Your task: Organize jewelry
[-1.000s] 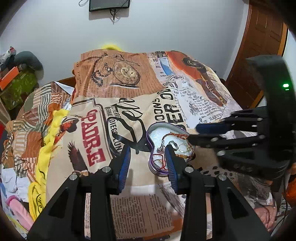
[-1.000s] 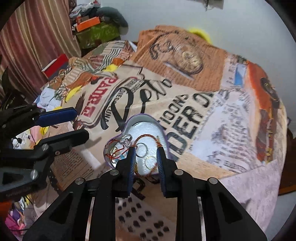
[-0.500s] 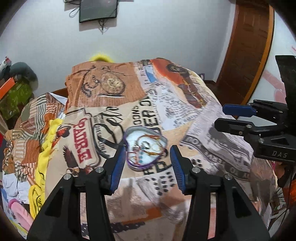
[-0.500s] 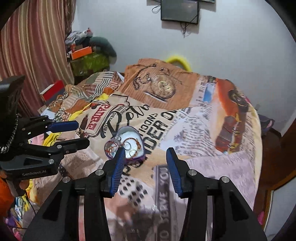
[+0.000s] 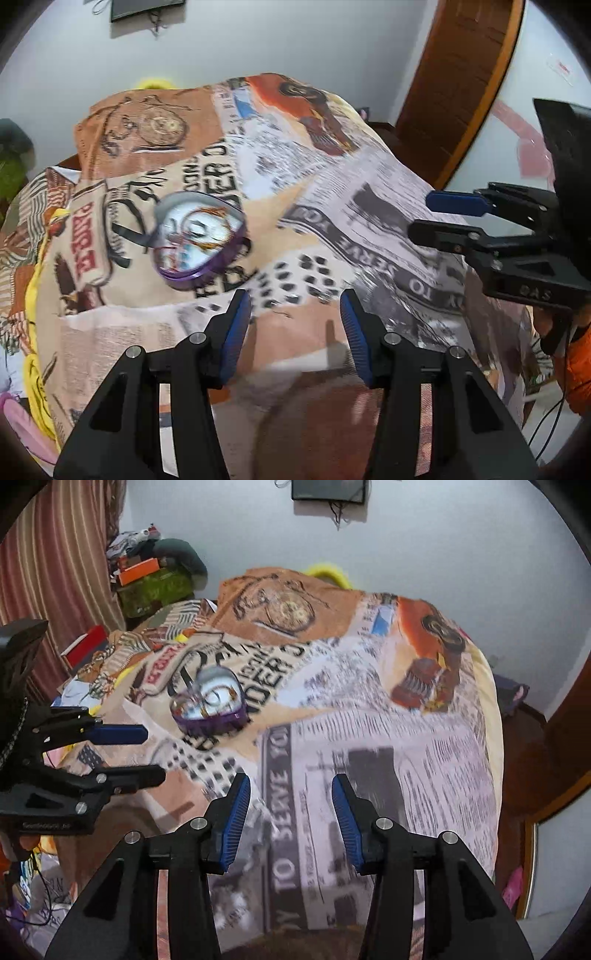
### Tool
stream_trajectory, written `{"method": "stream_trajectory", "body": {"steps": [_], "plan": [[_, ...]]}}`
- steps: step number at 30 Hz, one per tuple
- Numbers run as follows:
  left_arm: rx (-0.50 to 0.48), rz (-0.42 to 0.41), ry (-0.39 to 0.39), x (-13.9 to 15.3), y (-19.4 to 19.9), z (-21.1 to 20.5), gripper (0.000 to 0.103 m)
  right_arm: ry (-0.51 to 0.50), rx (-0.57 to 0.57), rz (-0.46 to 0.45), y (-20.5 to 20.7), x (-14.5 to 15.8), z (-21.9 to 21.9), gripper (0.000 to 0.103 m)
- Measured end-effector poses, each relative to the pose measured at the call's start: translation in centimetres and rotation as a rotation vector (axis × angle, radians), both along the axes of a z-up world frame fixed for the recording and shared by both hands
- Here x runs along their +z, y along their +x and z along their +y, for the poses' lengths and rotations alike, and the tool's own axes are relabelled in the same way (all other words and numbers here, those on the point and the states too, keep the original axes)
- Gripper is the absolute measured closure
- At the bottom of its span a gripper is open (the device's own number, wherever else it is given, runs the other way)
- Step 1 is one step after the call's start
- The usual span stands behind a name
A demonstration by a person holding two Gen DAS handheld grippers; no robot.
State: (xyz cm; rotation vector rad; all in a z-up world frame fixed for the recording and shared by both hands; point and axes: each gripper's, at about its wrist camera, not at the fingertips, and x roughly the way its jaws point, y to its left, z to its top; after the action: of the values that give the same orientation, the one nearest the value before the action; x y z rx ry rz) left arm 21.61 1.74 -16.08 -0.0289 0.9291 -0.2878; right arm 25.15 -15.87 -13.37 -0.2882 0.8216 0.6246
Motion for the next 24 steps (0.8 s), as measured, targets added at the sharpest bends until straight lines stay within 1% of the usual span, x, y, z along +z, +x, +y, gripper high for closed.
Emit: {"method": "stream_trajectory", "body": {"steps": [2, 3, 4, 6, 9, 11, 14, 20, 22, 23, 24], "plan": [[-0.023, 0.007, 0.005, -0.6, -0.1, -0.9, 0.056, 0.003, -0.006, 0.014, 0.0, -0.5, -0.7, 0.061], [-0.03, 0.009, 0.005, -0.8, -0.1, -1.3, 0.062, 0.007, -0.01, 0.024, -0.1, -0.9, -0.9, 0.061], [-0.041, 0.016, 0.003, -1.1, 0.0, -1.6, 0.066, 0.01, -0.012, 0.033, -0.1, -1.2, -1.1, 0.061], [-0.06, 0.038, -0.005, -1.7, 0.2, -2.3, 0.08, 0.011, -0.013, 0.047, -0.2, -1.8, -1.3, 0.061], [-0.067, 0.062, -0.011, -2.5, 0.7, -2.7, 0.081, 0.002, -0.007, 0.073, -0.2, -2.9, -1.3, 0.061], [-0.059, 0.061, 0.003, -2.8, 1.0, -2.9, 0.082, -0.004, 0.002, 0.083, -0.2, -3.5, -1.2, 0.061], [-0.042, 0.047, 0.036, -3.1, 1.4, -3.0, 0.082, -0.014, 0.021, 0.076, -0.3, -4.0, -0.8, 0.061], [-0.052, 0.041, 0.038, -3.5, 2.0, -3.0, 0.082, -0.033, 0.06, 0.06, -0.1, -4.4, 0.4, 0.061], [-0.044, 0.032, 0.043, -3.6, 2.2, -2.9, 0.09, -0.041, 0.08, 0.058, -0.1, -4.6, 0.9, 0.061], [-0.034, 0.025, 0.059, -3.7, 2.2, -2.8, 0.095, -0.047, 0.085, 0.058, 0.0, -4.7, 1.2, 0.061], [-0.032, 0.02, 0.063, -3.8, 2.3, -2.7, 0.095, -0.05, 0.087, 0.06, 0.1, -4.8, 1.5, 0.062]]}}
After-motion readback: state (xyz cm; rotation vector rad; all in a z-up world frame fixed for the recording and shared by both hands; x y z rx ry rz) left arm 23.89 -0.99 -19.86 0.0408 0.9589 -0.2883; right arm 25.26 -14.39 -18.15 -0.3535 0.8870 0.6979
